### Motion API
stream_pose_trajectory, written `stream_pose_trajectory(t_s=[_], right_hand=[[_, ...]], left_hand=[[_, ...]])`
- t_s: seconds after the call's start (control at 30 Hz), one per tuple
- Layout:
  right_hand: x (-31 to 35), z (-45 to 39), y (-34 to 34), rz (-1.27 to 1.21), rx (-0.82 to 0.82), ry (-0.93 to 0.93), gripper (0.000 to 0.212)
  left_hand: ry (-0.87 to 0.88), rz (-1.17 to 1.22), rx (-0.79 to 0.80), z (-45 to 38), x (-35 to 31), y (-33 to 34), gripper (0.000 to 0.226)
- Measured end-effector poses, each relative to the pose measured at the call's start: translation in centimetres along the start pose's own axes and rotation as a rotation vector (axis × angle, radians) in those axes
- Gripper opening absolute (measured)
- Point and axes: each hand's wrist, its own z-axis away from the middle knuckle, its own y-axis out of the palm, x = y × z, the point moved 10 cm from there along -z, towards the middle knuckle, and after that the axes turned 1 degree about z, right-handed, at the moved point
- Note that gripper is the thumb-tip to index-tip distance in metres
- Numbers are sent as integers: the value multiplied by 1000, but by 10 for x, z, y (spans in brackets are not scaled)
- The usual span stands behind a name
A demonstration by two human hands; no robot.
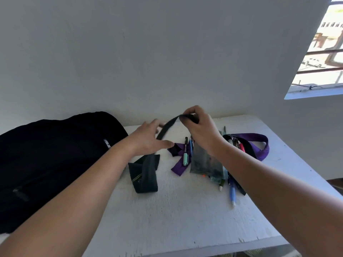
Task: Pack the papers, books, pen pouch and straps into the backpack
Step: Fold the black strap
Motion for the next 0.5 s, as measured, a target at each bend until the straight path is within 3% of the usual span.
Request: stream_pose_trajectory(t_s=[0.17,0.27,0.37,0.47,0.5], right_hand=[[38,2,28,-98,58,-83,18],[34,-1,14,-47,-4,-66,28],[11,-1,-2,140,-3,13,18],[-8,2,-6,192,22,83,8],[-10,4,-1,155,74,92,15]], left_hand=[[281,503,-161,1,-55,0,38],[143,745,-354,1,-32,-16,38],[-75,1135,-596,7,17,-43,42],[-159,1415,-674,14,39,-58,31],[-183,1451,-674,15,41,-59,28]])
